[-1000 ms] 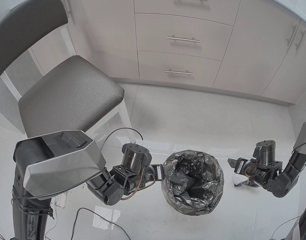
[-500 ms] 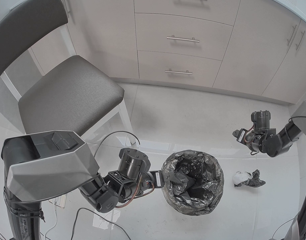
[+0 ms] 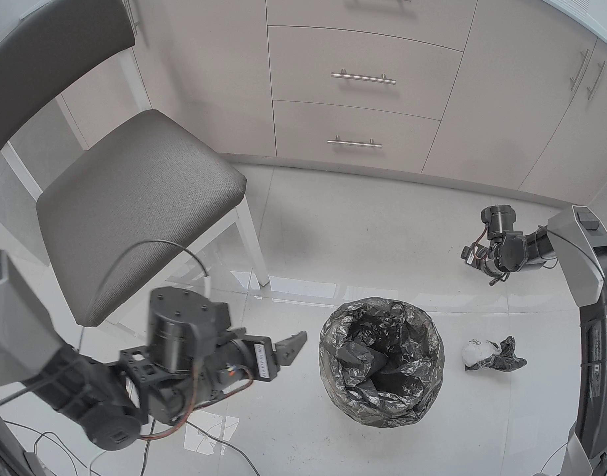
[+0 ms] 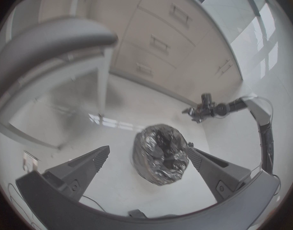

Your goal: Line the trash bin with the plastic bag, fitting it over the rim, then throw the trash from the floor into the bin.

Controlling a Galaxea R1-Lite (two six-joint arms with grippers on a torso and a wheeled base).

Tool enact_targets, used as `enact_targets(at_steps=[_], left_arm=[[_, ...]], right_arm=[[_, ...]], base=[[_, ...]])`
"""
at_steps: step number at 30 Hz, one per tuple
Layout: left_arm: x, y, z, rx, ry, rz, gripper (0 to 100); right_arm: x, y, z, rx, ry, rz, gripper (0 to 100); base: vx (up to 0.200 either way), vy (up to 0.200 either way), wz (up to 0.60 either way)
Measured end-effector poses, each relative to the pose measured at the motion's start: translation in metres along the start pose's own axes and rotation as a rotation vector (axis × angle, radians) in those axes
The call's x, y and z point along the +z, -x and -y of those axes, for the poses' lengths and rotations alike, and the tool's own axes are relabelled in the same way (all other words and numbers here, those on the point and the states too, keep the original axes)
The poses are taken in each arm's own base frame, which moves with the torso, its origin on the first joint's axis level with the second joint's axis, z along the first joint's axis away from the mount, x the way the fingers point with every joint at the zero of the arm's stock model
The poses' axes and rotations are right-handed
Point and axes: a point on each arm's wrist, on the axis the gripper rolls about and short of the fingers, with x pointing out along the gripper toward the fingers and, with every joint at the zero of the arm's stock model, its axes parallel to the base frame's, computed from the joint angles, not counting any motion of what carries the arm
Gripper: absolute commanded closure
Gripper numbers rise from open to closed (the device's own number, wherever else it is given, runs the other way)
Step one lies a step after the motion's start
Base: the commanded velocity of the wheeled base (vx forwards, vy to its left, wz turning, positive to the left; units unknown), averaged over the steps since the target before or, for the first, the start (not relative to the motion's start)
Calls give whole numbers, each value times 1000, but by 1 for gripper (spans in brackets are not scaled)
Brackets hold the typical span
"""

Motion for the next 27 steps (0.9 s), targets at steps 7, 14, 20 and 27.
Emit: enact_targets(at_steps=[7,14,20,27], left_arm=[[31,77,-21,137,-61,204,0],[40,150,-45,305,-65,290,0],[29,210,-55,419,-58,305,0],[-5,273,-60,559,-6,354,0]], right_arm=[[-4,-41,22,-48,220,-76,0],[-19,-72,48,-69,459,-164,0],[-36,-91,67,-64,602,-238,0],[-68,-109,83,-6,776,-380,0]], base=[[0,0,0],[0,0,0],[0,0,0],[0,0,0]])
